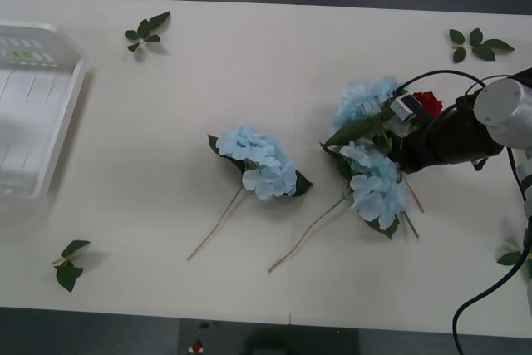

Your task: Put the red flowers into the right box and the blue flowers into the left box

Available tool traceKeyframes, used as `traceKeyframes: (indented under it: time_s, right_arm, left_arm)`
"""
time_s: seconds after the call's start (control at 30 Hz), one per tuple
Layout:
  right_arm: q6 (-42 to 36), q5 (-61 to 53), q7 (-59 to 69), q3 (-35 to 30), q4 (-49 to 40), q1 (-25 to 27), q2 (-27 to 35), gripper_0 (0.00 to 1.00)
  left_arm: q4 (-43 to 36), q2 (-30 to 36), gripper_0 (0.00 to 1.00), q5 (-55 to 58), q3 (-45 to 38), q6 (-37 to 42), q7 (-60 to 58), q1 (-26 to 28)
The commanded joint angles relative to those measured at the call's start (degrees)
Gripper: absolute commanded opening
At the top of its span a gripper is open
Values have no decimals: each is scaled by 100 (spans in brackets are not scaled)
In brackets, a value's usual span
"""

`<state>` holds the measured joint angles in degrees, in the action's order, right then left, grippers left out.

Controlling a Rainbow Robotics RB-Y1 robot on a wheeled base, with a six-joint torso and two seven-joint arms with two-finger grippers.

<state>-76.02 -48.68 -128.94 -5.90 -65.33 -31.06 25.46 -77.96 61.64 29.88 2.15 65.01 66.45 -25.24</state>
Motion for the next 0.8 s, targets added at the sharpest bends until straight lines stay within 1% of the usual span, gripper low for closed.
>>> traceKeyframes:
  time_s: [0.03,0.13,0.23,0.3,0.37,0.43,0.5,0.57,0.7,0.8]
  right_arm:
    - [-230,-186,18,-368,-454,-111,-6,0]
    - [-537,-406,-8,-702,-665,-111,-6,0]
    - [-889,-704,9,-1028,-920,-111,-6,0]
    - [-1126,-1047,27,-1247,-1105,-111,3,0]
    - [-1258,-1416,71,-1326,-1219,-120,-6,0]
    - [-1311,-1812,124,-1335,-1333,-120,-6,0]
    - [-1390,-2366,405,-1265,-1412,-190,-6,0]
    - [-1398,-2691,563,-1177,-1439,-252,-6,0]
    - [-1302,-3535,1064,-817,-1491,-533,-6,0]
    - [-1188,-3948,1354,-597,-1500,-682,-6,0]
  left_arm:
    - [132,199,89,-61,269,-340,131,-253]
    - [176,191,95,-70,269,-393,149,-271]
    - [167,208,99,-61,269,-393,166,-289]
    - [114,243,100,-9,269,-393,175,-289]
    - [35,261,100,150,260,-393,175,-289]
    - [-79,279,100,334,225,-393,193,-289]
    - [-352,270,100,650,75,-244,184,-289]
    - [-615,279,100,870,-39,-112,166,-289]
    - [-1468,279,100,1591,-364,354,122,-262]
    - [-1943,279,100,1934,-531,398,122,-130]
